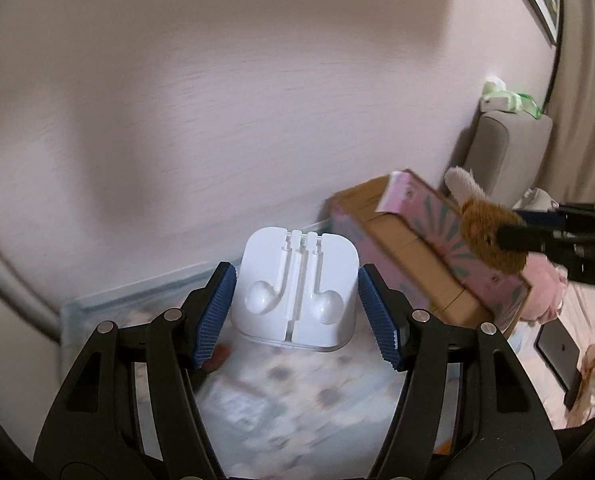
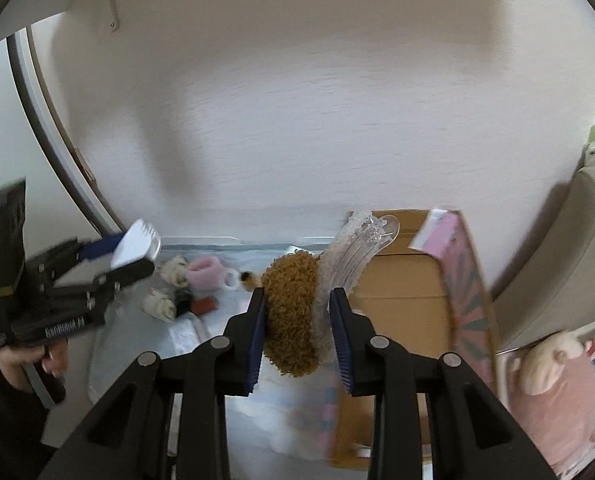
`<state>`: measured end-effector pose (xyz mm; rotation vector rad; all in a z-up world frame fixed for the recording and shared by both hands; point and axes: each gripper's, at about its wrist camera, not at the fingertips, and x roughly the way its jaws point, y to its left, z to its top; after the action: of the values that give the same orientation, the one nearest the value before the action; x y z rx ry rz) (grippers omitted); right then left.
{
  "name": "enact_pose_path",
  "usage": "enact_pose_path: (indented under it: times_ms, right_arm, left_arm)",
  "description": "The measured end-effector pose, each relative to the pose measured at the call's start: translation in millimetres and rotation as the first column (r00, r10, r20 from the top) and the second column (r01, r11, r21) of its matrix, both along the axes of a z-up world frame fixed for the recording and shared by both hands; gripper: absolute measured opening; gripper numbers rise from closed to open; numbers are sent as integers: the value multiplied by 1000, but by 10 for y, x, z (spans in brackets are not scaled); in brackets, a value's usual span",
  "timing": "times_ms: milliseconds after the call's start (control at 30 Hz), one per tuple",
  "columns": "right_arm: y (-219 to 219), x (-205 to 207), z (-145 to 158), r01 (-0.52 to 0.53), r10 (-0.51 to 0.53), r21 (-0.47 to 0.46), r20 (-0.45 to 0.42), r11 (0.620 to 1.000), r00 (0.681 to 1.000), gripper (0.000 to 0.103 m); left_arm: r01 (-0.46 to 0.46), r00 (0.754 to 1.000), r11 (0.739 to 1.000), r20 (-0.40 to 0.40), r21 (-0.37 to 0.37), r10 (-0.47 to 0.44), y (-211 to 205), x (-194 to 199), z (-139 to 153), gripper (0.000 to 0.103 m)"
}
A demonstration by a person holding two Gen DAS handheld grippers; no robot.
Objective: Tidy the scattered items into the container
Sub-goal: 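Carry both items over the cardboard box and open both tools to drop them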
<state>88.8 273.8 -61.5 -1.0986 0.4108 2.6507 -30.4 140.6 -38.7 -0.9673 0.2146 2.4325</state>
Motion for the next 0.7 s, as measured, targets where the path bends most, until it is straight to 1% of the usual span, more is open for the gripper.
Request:
enact_pose_path:
  times_ms: [133,233,400,533,700]
  right_arm:
    - [324,228,-94,-10,9,5,26,1000,1000,29]
    - [545,379,-216,-12,13,-9,49,1000,999,29]
    - [777,562,-399,-21,23,-33,74,999,997,29]
    - [910,609,-603,-34,41,-68,100,997,994,29]
    - [926,565,-761,-77,86,-78,117,994,989,29]
  left_arm:
    - [42,999,999,30,-4,-41,511,-44,-43,61]
    - [73,996,997,56,-20,-72,895,-88,-120,61]
    - [111,989,992,104,-60,-105,1449,-175,-353,61]
    - [111,987,990,130,-85,-99,1722,-270,-553,61]
    - [98,986,989,149,-108,-82,1834,-343,-694,61]
